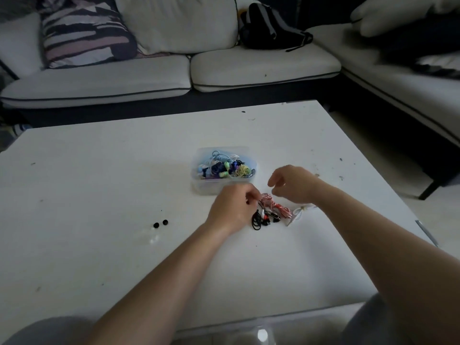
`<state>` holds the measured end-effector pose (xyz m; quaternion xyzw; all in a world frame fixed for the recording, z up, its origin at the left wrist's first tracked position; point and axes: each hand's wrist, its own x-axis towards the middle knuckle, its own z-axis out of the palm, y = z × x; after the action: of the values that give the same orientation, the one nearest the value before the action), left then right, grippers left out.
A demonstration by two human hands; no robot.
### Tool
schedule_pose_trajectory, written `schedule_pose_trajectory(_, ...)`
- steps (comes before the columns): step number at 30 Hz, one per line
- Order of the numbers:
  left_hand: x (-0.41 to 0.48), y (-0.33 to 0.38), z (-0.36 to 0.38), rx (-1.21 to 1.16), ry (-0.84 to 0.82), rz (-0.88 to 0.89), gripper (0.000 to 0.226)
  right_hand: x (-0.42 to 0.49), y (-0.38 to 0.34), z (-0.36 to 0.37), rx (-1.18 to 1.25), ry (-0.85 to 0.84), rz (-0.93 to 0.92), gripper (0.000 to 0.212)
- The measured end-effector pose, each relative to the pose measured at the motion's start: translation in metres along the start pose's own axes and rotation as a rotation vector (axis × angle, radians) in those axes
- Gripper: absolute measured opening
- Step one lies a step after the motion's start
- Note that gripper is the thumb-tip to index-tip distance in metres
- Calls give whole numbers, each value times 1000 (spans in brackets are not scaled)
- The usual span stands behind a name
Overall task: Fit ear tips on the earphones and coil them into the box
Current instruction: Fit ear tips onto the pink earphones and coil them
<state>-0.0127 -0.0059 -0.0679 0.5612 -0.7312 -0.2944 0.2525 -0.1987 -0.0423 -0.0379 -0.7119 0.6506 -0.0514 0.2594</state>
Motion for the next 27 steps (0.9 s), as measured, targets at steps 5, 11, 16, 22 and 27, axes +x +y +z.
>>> schedule_pose_trajectory(5,-5,4,27,67,-81,-106,17,-11,10,12,-39,-49,39,28)
schedule_pose_trajectory(11,-5,8,33,34,-103,-141,15,-10,6,21,-107,-9,56,23)
schedule_pose_trajectory(16,-5,2,27,-62,-103,-195,14,-7,-2,6,1,49,110,17)
schedule_pose_trajectory(22,-7,-3,17,-162,-96,-227,10,-6,-2,-16,342,164,99,13)
schedule_pose_trajectory(27,-12,-1,0,-430,39,-385,23,-14,-13,-23,733,71,38,18)
